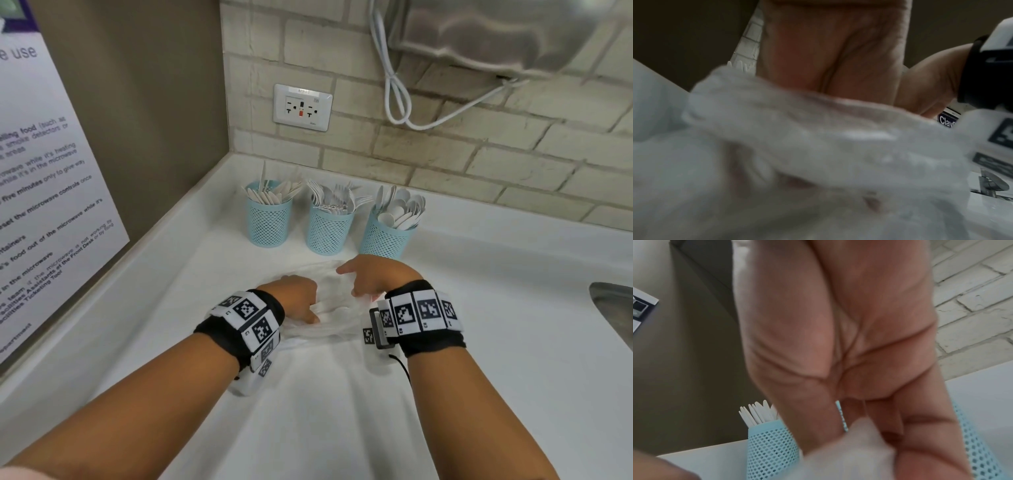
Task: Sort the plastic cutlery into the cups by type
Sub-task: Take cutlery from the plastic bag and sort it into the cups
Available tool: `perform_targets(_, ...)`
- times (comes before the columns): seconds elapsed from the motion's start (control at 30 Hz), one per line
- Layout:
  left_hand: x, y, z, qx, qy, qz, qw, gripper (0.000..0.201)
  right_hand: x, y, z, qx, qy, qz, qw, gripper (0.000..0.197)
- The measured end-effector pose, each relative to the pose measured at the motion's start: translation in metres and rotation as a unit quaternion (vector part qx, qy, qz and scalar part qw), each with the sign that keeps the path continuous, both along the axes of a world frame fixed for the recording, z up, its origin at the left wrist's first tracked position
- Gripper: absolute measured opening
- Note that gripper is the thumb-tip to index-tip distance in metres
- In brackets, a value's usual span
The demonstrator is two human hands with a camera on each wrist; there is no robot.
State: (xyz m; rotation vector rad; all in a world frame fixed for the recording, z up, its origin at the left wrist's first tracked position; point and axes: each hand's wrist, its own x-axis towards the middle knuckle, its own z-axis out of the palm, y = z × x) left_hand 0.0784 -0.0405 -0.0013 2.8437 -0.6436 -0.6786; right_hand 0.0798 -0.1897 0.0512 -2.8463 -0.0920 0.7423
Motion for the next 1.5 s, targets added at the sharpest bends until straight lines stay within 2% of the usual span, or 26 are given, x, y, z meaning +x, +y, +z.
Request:
perform_targets(0.63, -0.001, -0.004, -0.004, 0.021, -0.004, -0.030, 0.999, 0.022, -0.003, -0.009, 0.000, 0.036, 0.002, -0.038, 0.999, 0.059)
perform_targets(0.8, 0.002, 0.003, -0.003, -0.005, 0.002, -0.035, 0.999, 0.029, -0.004, -0.014, 0.000, 0.041, 0.001, -0.046, 0.998, 0.059)
perform_targets(0.93, 0.004, 0.011, -0.003, -0.031, 0.003, -0.032, 0.999, 0.019, -0.006, -0.015, -0.001, 0.040, 0.005, -0.048, 0.998, 0.059)
perform_targets(1.07, 0.004, 0.017, -0.003, -0.067, 0.015, -0.007, 0.998, 0.031, -0.008, -0.016, -0.002, 0.035, 0.003, -0.047, 0.998, 0.060)
perform_targets(1.33, 0.000, 0.021, 0.002, -0.102, 0.064, 0.002, 0.993, 0.014, -0.009, -0.018, -0.004, 0.033, 0.008, -0.050, 0.998, 0.059)
perform_targets(1.43, 0.002, 0.023, 0.001, -0.118, 0.056, 0.015, 0.991, 0.022, -0.011, -0.020, -0.005, 0.031, 0.006, -0.051, 0.998, 0.058)
perform_targets(1.5, 0.002, 0.024, 0.001, -0.130, 0.044, 0.017, 0.990, 0.017, -0.012, -0.021, -0.006, 0.026, 0.009, -0.051, 0.998, 0.057)
